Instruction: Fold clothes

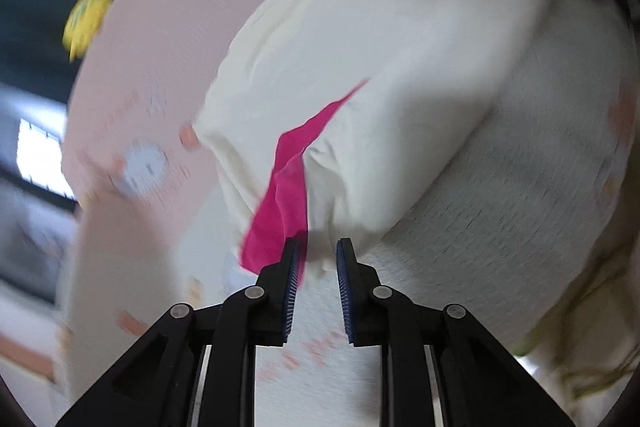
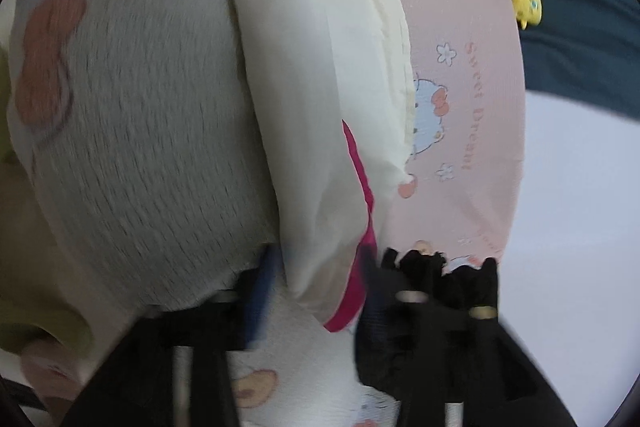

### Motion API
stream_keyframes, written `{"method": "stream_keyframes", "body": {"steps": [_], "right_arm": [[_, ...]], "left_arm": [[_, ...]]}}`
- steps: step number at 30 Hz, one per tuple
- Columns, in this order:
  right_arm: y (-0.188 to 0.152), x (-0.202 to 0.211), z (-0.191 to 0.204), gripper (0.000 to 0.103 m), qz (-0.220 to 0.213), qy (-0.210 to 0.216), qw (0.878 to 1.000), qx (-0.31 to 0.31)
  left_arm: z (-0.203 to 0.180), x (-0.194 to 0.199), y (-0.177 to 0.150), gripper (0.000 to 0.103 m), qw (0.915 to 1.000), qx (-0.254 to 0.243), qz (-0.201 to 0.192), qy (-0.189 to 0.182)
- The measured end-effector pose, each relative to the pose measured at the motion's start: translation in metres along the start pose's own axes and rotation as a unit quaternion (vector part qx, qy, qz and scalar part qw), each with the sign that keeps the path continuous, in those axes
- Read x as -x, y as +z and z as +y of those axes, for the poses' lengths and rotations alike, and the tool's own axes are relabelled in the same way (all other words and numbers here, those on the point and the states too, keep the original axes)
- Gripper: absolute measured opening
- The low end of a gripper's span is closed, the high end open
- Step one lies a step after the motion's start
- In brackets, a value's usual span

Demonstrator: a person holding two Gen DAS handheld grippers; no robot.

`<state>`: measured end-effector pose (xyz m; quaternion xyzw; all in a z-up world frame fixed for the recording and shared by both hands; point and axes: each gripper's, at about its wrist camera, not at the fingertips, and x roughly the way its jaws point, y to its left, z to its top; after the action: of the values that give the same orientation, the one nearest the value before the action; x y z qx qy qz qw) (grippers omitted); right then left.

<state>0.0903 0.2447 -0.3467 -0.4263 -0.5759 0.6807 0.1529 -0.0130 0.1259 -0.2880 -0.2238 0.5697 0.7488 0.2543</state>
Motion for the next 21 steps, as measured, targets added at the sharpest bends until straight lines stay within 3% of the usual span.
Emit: {"method": "stream_keyframes", "body": {"steps": [2,6,8,10,11,16,19,21], "right_arm": [[-0.003,-0.002,0.000,0.059,-0.002,-0.008,1.000,0.012],[-0.005,-0.006,0.001,0.061,-0.005,-0.010,0.999,0.038],[-0.006,-0.005,0.001,0.067,-0.009,-0.015,0.999,0.050],[-0.006,-0.006,0.001,0.070,-0.016,-0.019,0.998,0.063],[-0.006,-0.006,0.001,0.071,-0.020,-0.020,0.997,0.070],[-0.008,-0.006,0.004,0.071,-0.039,-0.028,0.992,0.120],[-0.009,-0.009,0.004,0.071,-0.044,-0.028,0.990,0.130],[-0.009,-0.012,0.004,0.073,-0.047,-0.029,0.989,0.137]], "left_arm": [[-0.019,-0.004,0.000,0.020,0.9967,-0.069,-0.006,0.043],[-0.043,-0.006,-0.003,0.025,0.9811,-0.165,-0.028,0.096],[-0.050,-0.004,-0.006,0.044,0.9726,-0.196,-0.044,0.117],[-0.052,0.004,-0.012,0.090,0.9670,-0.215,-0.056,0.124],[-0.056,0.010,-0.015,0.093,0.9644,-0.227,-0.067,0.118],[-0.054,-0.003,-0.026,0.093,0.9440,-0.287,-0.095,0.131],[-0.053,-0.005,-0.027,0.093,0.9451,-0.289,-0.091,0.123],[-0.055,0.003,-0.021,0.094,0.9515,-0.274,-0.087,0.110]]}}
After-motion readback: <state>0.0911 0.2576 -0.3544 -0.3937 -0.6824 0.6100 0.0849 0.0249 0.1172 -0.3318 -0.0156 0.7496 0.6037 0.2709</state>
